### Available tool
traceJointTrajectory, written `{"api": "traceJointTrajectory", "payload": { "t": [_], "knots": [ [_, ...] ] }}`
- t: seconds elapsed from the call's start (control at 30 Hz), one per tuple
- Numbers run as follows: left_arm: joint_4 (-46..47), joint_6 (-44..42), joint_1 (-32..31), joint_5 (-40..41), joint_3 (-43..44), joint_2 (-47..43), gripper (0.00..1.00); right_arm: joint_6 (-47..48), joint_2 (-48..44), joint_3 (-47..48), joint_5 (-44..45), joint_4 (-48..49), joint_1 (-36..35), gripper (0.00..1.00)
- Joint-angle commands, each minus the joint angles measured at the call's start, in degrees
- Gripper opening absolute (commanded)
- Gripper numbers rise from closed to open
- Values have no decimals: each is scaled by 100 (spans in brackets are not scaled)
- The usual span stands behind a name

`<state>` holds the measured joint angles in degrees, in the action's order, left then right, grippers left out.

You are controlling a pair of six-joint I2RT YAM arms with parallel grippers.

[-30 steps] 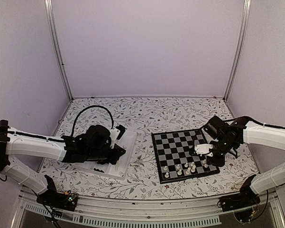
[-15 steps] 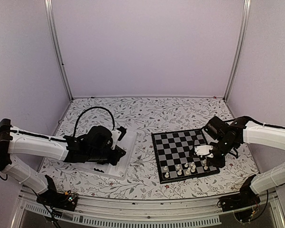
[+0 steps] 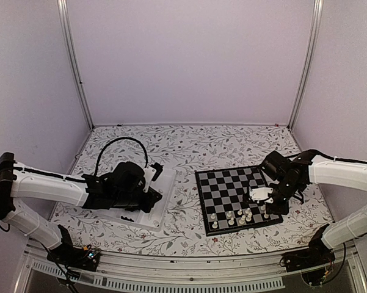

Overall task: Set up the chess pieces on the board
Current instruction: Place the chess piece on the chessboard, then pick up the chess piece from the chessboard.

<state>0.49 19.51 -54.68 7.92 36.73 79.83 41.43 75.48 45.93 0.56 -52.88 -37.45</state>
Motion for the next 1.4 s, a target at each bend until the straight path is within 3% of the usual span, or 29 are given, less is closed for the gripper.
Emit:
{"api": "traceJointTrajectory", "payload": {
  "t": [0.0, 0.23, 0.77, 1.37],
  "knots": [
    [-32, 1, 80, -54, 94, -37, 0, -29, -18, 136, -237, -30, -6, 16],
    [-133, 25, 88, -80, 97, -64, 0, -64, -153, 595, -728, -335, 105, 23],
    [-191, 131, 79, -166, 81, -33, 0, -117, 6, 349, -460, 16, 448, 15],
    [-171, 95, 81, -198, 114, 81, 0, -156, 322, 179, -253, 126, 473, 17]
  ]
}}
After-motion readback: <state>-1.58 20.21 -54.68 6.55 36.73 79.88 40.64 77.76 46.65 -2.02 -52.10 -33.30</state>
